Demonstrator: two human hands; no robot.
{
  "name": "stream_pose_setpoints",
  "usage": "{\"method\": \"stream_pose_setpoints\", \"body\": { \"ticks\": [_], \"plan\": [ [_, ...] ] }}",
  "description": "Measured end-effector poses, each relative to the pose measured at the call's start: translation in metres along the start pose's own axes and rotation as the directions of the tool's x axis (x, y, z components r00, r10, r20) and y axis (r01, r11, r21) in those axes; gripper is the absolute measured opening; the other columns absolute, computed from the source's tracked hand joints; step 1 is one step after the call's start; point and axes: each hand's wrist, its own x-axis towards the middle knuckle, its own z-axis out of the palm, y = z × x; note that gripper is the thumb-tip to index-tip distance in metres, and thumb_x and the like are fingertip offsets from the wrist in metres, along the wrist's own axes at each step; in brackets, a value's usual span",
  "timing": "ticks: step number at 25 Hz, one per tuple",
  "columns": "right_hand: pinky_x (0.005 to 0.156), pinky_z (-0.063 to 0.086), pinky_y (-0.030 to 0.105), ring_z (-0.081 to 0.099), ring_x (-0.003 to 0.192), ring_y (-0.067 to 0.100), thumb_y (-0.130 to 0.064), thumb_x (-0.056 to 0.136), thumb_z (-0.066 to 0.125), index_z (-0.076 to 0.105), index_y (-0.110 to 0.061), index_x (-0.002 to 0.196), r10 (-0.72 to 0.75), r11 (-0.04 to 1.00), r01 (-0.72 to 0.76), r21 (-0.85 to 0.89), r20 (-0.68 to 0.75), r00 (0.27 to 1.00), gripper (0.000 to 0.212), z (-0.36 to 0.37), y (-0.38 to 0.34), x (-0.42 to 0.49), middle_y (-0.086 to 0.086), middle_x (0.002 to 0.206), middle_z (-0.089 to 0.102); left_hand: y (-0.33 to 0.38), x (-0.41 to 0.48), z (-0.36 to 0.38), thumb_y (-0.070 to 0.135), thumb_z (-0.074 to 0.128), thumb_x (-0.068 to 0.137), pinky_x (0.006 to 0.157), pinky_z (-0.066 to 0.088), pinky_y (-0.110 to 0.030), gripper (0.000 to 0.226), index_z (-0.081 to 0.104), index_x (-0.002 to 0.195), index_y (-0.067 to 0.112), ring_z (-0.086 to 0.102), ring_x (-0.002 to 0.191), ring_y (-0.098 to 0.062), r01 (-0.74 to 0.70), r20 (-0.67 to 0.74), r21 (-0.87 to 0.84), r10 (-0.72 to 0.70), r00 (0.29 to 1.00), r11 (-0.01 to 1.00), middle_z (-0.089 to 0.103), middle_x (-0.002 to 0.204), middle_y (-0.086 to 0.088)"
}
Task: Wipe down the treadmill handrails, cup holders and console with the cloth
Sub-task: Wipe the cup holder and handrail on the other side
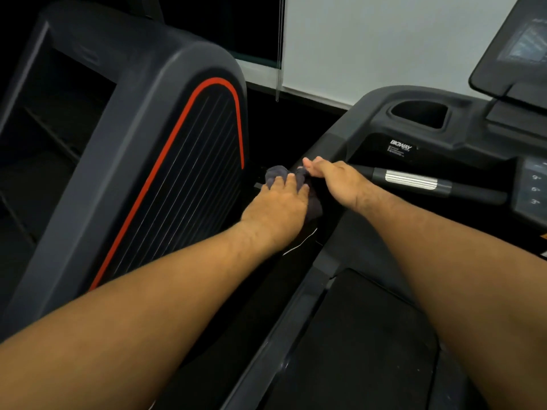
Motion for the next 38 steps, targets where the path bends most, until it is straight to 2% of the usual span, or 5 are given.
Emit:
{"method": "stream_pose_setpoints", "body": {
  "ticks": [9,18,23,30,38],
  "plan": [
    [0.118,0.008,0.034,0.013,0.146,0.006,-0.060,0.090,0.033,0.042,-0.039,0.144,-0.080,0.985,0.088,-0.146,0.061,0.995,0.059,0.000,0.008,-0.009,-0.017,0.159,0.019,-0.016,-0.187,0.011,0.029,0.098,0.042,0.106,0.038,-0.041,0.097,0.062,0.128,0.002,0.061,0.116,-0.041,0.183,-0.051,-0.073,-0.187,0.981,0.980,0.058,0.132,-0.023],
    [0.119,0.000,0.053,-0.009,0.148,0.010,-0.034,0.103,0.027,0.019,-0.028,0.154,-0.151,0.827,0.199,-0.526,0.133,0.979,0.052,0.010,0.007,-0.017,-0.014,0.162,0.002,0.008,-0.080,0.005,0.040,0.053,0.095,0.113,0.033,-0.045,0.070,0.026,0.151,0.008,0.033,0.139,-0.033,0.314,-0.020,-0.062,-0.316,0.949,0.947,0.030,0.153,-0.020],
    [0.117,-0.003,0.054,-0.005,0.148,0.007,-0.034,0.104,0.024,0.021,-0.035,0.152,-0.165,0.801,0.216,-0.558,0.141,0.976,0.049,0.002,0.011,-0.014,-0.019,0.161,0.006,0.003,-0.084,-0.008,0.043,0.057,0.093,0.112,0.030,-0.036,0.071,0.026,0.153,0.019,0.029,0.143,-0.024,0.294,-0.018,-0.177,-0.302,0.953,0.939,0.024,0.159,-0.006],
    [0.118,-0.001,0.055,-0.007,0.148,0.008,-0.038,0.104,0.025,0.021,-0.033,0.153,-0.142,0.817,0.184,-0.547,0.119,0.983,0.050,0.007,0.008,-0.017,-0.017,0.161,0.004,-0.019,-0.182,0.017,0.038,0.090,0.058,0.097,0.045,-0.045,0.087,0.058,0.133,0.007,0.059,0.118,-0.038,0.278,-0.063,-0.107,-0.286,0.956,0.955,0.059,0.131,-0.019],
    [0.119,0.002,0.053,-0.011,0.148,0.016,-0.039,0.104,0.025,0.010,-0.022,0.155,-0.053,0.821,0.064,-0.567,0.036,0.998,0.057,0.031,-0.009,-0.034,-0.007,0.163,-0.006,-0.020,-0.066,0.005,0.054,0.045,0.095,0.088,0.043,-0.038,0.058,0.044,0.136,0.013,0.056,0.110,-0.028,0.240,-0.046,-0.255,-0.260,0.965,0.937,0.054,0.126,-0.010]
  ]
}}
